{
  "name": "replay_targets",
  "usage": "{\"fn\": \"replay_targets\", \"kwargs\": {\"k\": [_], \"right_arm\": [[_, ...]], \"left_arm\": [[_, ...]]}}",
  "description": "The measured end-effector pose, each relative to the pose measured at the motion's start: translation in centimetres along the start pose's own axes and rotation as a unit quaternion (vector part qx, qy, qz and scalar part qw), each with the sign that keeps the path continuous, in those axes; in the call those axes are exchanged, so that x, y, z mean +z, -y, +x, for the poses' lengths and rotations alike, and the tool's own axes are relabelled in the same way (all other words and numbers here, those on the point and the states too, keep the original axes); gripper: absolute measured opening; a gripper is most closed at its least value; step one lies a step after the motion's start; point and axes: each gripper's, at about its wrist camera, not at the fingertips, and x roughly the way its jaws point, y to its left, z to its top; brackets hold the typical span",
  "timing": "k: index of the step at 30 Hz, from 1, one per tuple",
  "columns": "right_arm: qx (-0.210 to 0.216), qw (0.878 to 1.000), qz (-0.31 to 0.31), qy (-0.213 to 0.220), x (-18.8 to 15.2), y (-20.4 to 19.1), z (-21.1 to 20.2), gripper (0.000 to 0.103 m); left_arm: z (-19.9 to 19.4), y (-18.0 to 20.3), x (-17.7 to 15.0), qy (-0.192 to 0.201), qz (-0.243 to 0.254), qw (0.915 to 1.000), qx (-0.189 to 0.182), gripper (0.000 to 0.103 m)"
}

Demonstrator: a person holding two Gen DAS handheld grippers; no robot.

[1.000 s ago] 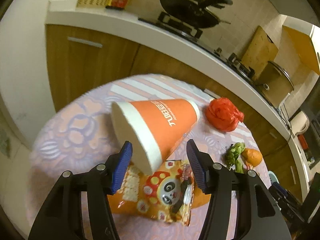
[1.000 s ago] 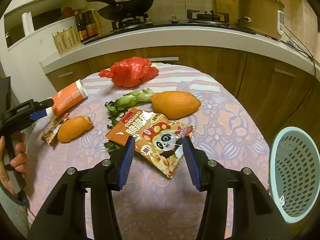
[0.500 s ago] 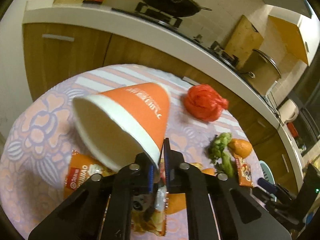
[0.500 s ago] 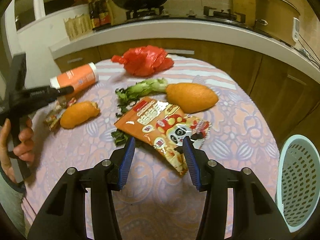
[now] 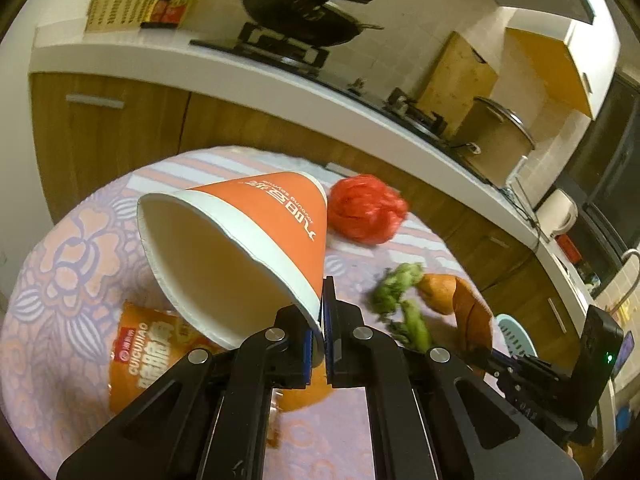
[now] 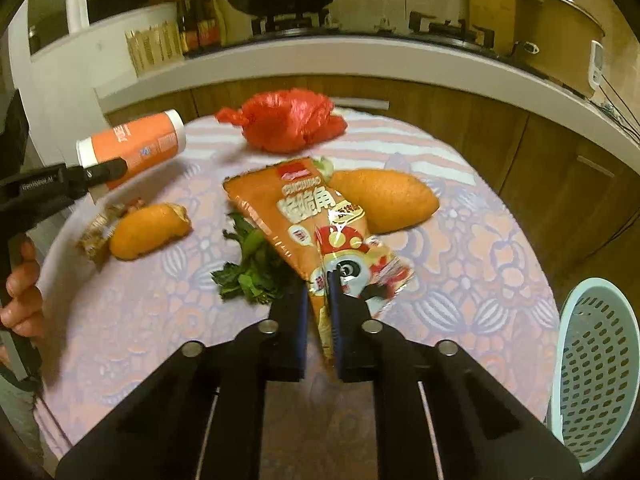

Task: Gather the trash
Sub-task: 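Carry the orange cup and snack bag over the basket and release both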

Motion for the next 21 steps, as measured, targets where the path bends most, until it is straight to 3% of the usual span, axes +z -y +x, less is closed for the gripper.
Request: {"fn": "replay_targets", "kwargs": {"k": [10, 21], "right_arm": [[-0.009, 0.998, 0.019, 0.054, 0.2, 1.8, -5.4, 0.003], [-0.062, 0.991, 0.059, 0.100, -0.9, 6.9, -11.4, 0.003]], "left_arm": [[-2.1, 6.7, -0.7, 0.018, 0.045, 0.9971, -0.058, 0.002], [-0.9, 15.2, -2.3, 0.003, 0.099, 0.9872, -0.125, 0.002]]}}
